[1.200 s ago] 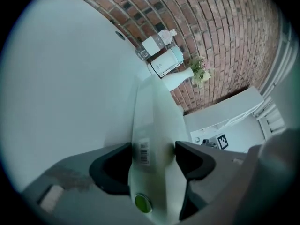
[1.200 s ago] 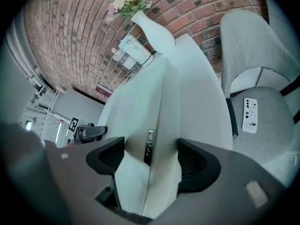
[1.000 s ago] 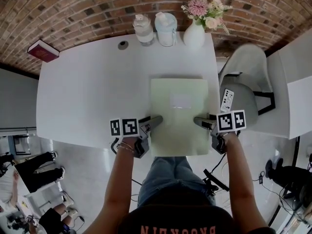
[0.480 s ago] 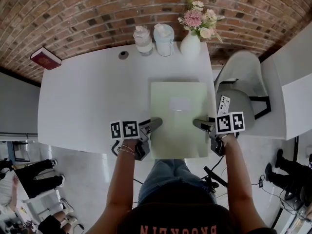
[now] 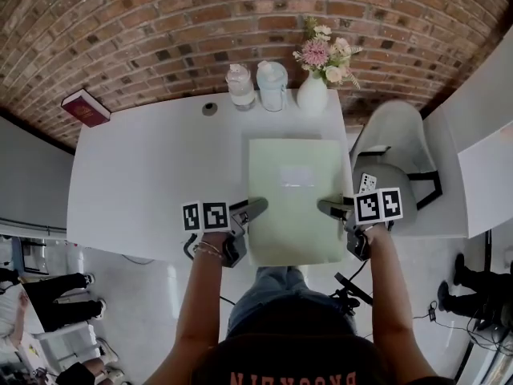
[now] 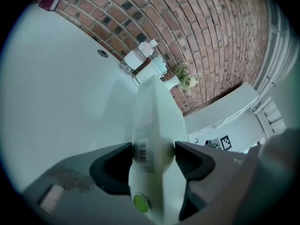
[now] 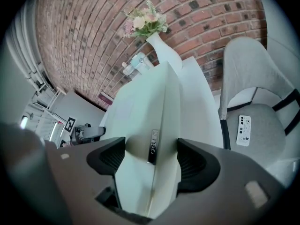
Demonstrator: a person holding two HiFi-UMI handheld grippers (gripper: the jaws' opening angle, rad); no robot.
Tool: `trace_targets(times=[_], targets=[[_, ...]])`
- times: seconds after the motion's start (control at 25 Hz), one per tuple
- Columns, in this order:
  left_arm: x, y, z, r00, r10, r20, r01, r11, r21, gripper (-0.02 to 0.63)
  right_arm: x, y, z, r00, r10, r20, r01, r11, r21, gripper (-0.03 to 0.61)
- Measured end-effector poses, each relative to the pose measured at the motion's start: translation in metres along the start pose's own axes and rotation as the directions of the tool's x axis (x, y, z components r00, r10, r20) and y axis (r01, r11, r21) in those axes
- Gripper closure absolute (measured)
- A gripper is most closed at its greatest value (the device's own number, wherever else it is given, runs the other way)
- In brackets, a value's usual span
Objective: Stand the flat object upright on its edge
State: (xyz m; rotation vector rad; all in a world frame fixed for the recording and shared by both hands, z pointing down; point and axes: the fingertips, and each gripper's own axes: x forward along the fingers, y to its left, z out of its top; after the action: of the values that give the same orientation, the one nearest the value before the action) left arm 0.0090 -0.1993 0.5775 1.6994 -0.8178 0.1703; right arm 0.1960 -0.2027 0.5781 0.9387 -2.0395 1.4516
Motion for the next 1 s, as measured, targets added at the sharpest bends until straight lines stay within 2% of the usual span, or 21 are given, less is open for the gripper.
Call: trace_targets(times=[0.32, 0.6, 1.0], targets=[[-0.006, -0.018, 0.014, 0.999, -0.005, 0.040, 0.003, 0.999, 0.046, 0.316, -0.013, 0.009, 0.015, 0.999, 0.005, 0.040, -0.003, 0.999, -0.035, 0.233], [-0.013, -0.038, 0.036, 0.995, -0.026, 0.096, 0.014, 0.992, 0.125, 0.316, -0.028, 0.022, 0.040, 0.992, 0.020, 0.128, -0.006, 0.994, -0.109, 0.235], [-0.026, -0.071, 0.069, 0.980, -0.073, 0.186, 0.019, 0.961, 0.277, 0.316, -0.049, 0.043, 0.073, 0.965, 0.057, 0.255, 0.000, 0.976, -0.217, 0.239]])
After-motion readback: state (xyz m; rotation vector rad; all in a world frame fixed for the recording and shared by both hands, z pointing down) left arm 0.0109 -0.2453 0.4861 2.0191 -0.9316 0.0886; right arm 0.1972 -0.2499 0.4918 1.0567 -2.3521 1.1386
